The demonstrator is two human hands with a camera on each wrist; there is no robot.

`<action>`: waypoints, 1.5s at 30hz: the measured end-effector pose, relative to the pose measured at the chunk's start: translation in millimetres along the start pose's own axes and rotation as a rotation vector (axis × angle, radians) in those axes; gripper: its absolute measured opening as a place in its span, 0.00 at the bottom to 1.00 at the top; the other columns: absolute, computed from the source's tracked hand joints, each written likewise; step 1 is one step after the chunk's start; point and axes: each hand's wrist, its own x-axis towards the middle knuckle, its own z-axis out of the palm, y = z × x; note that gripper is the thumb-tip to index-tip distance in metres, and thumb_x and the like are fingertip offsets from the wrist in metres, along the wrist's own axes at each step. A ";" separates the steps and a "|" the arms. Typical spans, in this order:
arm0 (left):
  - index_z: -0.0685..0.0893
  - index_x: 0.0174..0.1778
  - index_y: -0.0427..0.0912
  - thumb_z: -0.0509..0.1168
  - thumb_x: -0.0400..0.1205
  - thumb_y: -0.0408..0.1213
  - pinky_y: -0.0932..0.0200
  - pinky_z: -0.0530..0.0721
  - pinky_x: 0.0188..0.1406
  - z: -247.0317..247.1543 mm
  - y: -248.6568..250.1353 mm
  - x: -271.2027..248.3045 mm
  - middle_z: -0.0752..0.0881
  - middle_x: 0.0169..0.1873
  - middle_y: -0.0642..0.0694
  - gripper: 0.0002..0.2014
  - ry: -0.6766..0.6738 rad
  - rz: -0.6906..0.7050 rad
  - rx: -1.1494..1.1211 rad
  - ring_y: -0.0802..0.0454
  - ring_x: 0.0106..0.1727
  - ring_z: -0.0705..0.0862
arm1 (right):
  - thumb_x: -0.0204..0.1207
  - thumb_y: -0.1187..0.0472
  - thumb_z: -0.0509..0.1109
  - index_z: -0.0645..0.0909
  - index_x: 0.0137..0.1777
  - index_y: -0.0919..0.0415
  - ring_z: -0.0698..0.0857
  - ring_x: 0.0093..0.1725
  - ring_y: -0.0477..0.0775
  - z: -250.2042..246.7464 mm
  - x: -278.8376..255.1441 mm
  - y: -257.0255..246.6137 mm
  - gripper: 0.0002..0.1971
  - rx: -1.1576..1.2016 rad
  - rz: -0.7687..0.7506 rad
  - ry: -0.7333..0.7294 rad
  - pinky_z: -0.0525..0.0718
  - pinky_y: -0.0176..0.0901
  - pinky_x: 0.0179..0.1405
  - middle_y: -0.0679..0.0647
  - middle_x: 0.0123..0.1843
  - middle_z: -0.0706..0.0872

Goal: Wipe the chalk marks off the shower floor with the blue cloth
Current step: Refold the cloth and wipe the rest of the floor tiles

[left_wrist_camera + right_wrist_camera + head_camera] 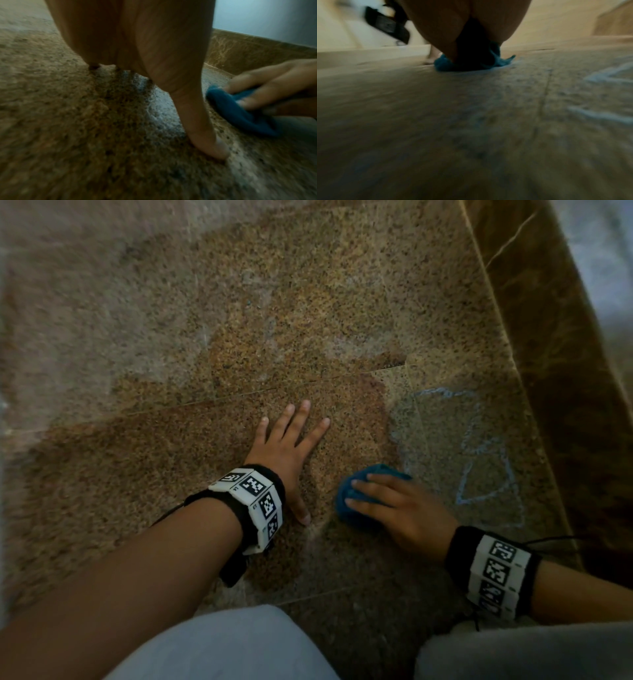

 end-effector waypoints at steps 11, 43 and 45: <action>0.17 0.75 0.58 0.78 0.54 0.69 0.35 0.32 0.78 -1.3 0.9 -1.2 0.15 0.74 0.46 0.78 -0.004 -0.007 -0.005 0.42 0.79 0.22 | 0.59 0.68 0.81 0.83 0.62 0.54 0.81 0.66 0.63 -8.1 -12.2 18.2 0.28 0.032 0.039 0.029 0.82 0.63 0.57 0.58 0.65 0.84; 0.20 0.77 0.58 0.80 0.53 0.68 0.34 0.34 0.79 -3.4 1.5 -3.2 0.16 0.75 0.46 0.78 -0.003 0.002 -0.035 0.42 0.79 0.22 | 0.86 0.51 0.47 0.87 0.58 0.53 0.78 0.59 0.53 -21.6 -35.3 40.2 0.25 0.172 0.048 0.021 0.83 0.46 0.57 0.52 0.64 0.85; 0.20 0.77 0.59 0.80 0.52 0.68 0.34 0.35 0.79 -4.0 1.3 -2.4 0.16 0.75 0.46 0.78 -0.002 0.002 -0.038 0.42 0.79 0.22 | 0.86 0.52 0.47 0.86 0.59 0.52 0.78 0.58 0.54 -14.7 -43.0 35.4 0.23 0.169 0.054 0.044 0.77 0.46 0.58 0.52 0.65 0.85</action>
